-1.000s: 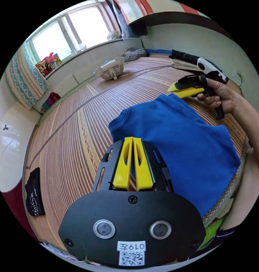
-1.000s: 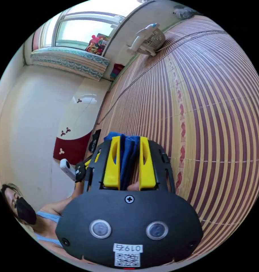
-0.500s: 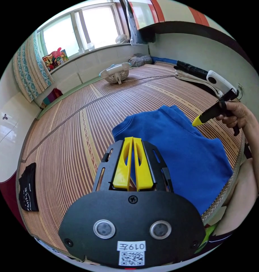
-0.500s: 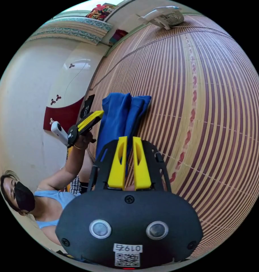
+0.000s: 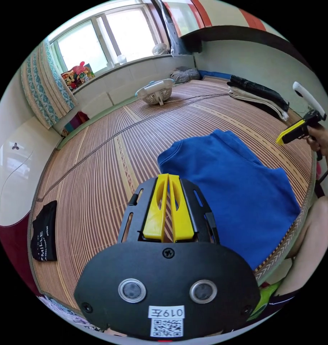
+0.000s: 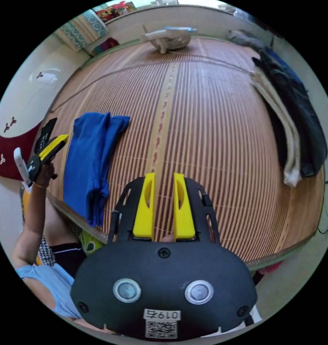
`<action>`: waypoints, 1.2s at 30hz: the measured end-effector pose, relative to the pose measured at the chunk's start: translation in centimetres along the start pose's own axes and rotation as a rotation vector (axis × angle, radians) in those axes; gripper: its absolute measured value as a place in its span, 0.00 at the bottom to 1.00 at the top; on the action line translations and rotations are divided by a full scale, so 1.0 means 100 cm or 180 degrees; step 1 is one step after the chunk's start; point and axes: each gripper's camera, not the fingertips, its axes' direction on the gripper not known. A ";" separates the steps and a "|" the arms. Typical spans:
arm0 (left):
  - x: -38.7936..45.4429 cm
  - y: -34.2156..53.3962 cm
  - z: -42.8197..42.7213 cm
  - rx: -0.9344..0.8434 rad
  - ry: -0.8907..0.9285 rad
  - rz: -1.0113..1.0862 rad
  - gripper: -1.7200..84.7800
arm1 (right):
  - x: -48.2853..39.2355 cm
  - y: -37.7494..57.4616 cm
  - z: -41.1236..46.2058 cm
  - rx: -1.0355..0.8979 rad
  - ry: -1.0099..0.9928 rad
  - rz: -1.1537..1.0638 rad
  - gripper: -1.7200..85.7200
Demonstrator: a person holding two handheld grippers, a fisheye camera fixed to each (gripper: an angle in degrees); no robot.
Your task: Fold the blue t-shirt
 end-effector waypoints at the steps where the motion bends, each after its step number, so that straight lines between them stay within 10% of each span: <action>1: -0.004 -0.004 -0.004 0.0048 -0.0005 -0.0056 0.03 | -0.012 0.007 -0.009 0.0235 -0.0095 -0.0069 0.10; 6: -0.024 -0.028 -0.013 0.0112 0.0087 -0.0347 0.03 | -0.052 0.005 -0.014 0.0988 -0.1278 -0.0267 0.10; 16: -0.069 -0.060 -0.034 0.0379 0.0827 -0.0599 0.03 | -0.051 -0.067 0.051 0.0750 -0.1619 -0.0141 0.12; 36: -0.092 -0.154 -0.065 -0.0095 0.0307 -0.0111 0.03 | 0.037 -0.102 0.059 0.0663 -0.2514 0.0309 0.08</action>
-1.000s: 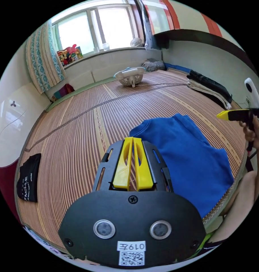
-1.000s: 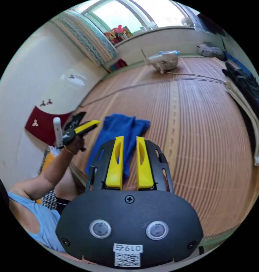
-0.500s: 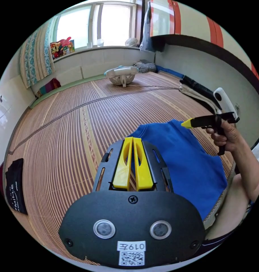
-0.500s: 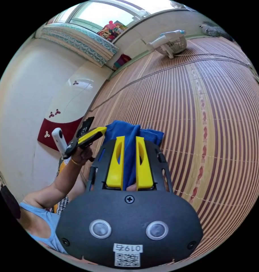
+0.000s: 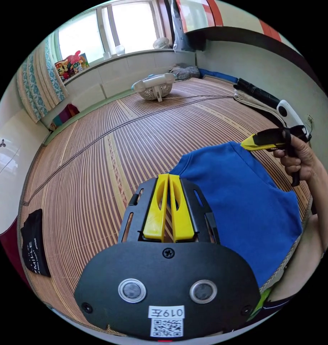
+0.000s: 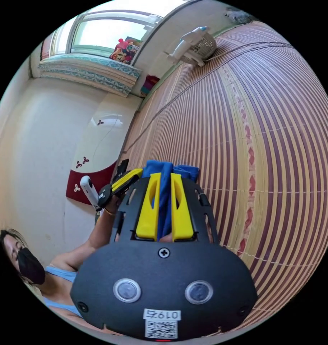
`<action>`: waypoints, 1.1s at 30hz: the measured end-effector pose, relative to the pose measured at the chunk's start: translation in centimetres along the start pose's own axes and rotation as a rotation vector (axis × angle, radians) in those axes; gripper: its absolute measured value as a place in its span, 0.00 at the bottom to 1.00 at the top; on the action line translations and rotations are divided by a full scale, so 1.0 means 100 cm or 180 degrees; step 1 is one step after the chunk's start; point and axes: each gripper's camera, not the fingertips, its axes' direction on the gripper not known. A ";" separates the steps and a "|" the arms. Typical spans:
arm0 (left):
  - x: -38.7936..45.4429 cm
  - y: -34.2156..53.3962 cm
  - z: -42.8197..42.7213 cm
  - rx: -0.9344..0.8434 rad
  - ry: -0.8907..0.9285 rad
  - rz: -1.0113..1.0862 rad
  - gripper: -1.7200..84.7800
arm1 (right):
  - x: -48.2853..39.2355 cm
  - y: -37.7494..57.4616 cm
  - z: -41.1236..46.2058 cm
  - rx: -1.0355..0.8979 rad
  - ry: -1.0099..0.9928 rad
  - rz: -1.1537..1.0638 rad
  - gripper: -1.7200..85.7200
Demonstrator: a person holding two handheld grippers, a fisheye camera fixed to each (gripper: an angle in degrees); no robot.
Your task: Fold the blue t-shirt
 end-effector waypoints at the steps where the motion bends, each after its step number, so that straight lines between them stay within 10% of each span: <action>1: -0.006 -0.004 -0.008 0.0058 -0.0022 -0.0034 0.03 | 0.003 -0.004 -0.005 0.0078 -0.0094 0.0017 0.10; 15: -0.065 -0.068 -0.051 0.0038 -0.0075 0.0100 0.03 | 0.023 -0.034 -0.031 0.0239 -0.0177 0.0155 0.05; 33: -0.279 -0.128 -0.073 -0.0470 0.2131 -0.1401 0.10 | 0.018 -0.070 -0.046 -0.0076 -0.0295 0.0034 0.10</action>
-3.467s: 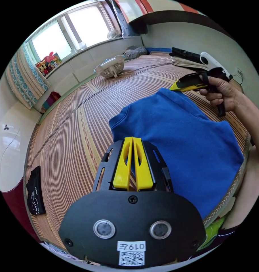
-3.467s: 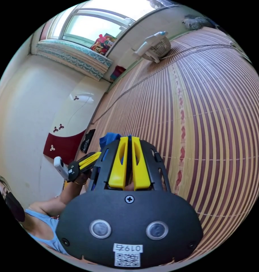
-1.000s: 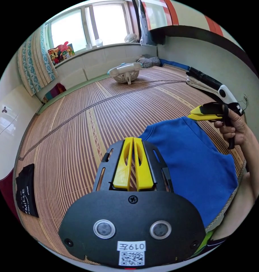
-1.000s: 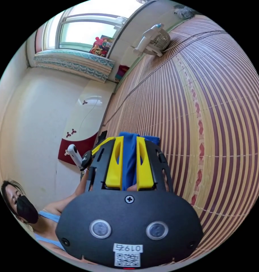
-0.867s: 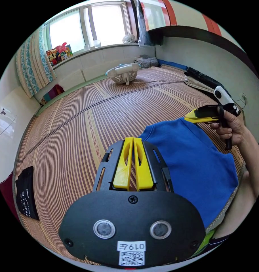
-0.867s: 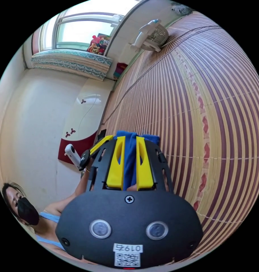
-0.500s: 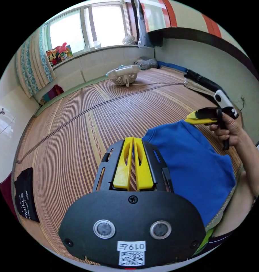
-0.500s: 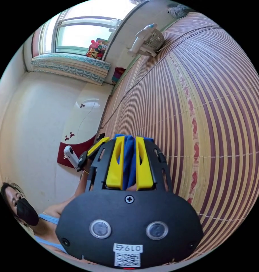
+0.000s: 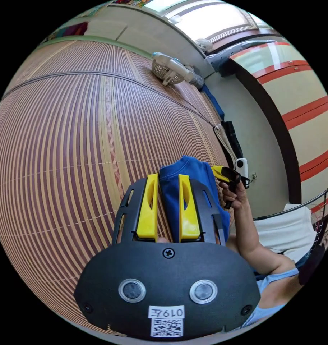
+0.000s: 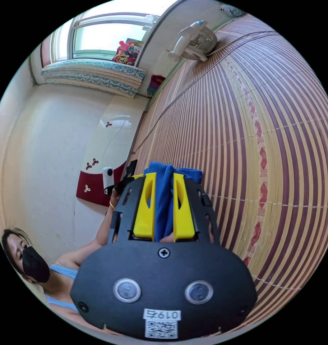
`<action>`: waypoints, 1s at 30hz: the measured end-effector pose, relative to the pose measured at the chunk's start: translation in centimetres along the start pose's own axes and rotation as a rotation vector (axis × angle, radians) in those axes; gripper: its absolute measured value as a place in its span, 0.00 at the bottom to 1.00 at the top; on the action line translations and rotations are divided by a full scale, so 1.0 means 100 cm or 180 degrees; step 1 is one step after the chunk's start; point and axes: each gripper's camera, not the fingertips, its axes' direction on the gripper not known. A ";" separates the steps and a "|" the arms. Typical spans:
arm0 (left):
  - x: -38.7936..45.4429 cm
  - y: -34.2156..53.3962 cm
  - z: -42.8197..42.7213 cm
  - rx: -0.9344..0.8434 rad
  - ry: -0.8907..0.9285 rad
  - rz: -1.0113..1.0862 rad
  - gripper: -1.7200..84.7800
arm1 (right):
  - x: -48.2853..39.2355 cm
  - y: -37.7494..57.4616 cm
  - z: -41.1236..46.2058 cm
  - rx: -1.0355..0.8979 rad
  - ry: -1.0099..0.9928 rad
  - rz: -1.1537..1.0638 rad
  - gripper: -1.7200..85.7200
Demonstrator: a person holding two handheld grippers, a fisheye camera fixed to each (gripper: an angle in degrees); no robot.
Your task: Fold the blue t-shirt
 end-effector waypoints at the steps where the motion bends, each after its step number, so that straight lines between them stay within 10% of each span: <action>1: -0.001 -0.008 -0.003 -0.0022 0.0029 -0.0035 0.09 | -0.001 -0.002 -0.001 -0.0003 -0.0007 -0.0022 0.09; 30: -0.033 -0.082 -0.100 0.0146 0.0346 -0.0357 0.03 | -0.007 -0.036 -0.051 -0.0511 -0.0039 -0.0110 0.02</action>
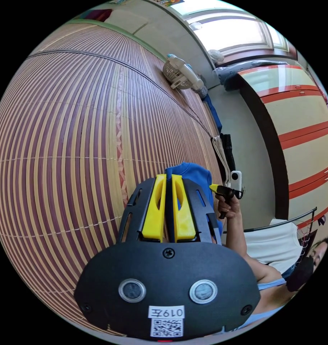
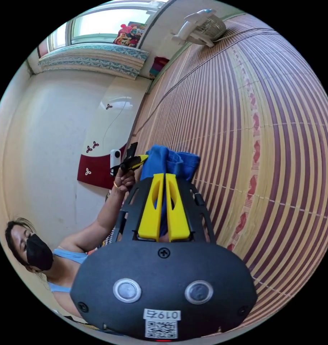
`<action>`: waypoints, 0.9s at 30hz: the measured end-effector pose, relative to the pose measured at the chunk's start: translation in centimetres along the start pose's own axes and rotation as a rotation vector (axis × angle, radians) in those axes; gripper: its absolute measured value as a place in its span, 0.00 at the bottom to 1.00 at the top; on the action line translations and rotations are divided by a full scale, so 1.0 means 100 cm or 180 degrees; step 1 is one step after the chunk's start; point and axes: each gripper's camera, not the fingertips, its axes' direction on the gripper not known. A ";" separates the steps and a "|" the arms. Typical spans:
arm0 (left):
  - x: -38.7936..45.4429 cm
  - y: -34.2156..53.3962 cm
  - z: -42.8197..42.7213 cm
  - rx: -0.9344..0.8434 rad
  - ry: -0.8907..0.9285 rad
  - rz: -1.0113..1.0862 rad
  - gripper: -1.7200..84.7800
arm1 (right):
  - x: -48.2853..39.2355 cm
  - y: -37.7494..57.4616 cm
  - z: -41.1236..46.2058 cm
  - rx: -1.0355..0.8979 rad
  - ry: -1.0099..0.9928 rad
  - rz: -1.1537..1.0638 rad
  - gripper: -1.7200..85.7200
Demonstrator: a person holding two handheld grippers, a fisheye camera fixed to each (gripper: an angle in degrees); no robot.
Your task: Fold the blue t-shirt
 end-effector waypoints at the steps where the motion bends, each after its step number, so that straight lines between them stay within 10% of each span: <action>1: 0.001 -0.001 -0.002 -0.0007 -0.0010 0.0012 0.03 | 0.001 0.001 -0.004 -0.0003 0.0000 0.0023 0.01; 27: -0.003 0.024 -0.007 -0.0040 -0.0090 0.0137 0.04 | -0.012 0.018 -0.013 -0.0396 0.0037 -0.0233 0.02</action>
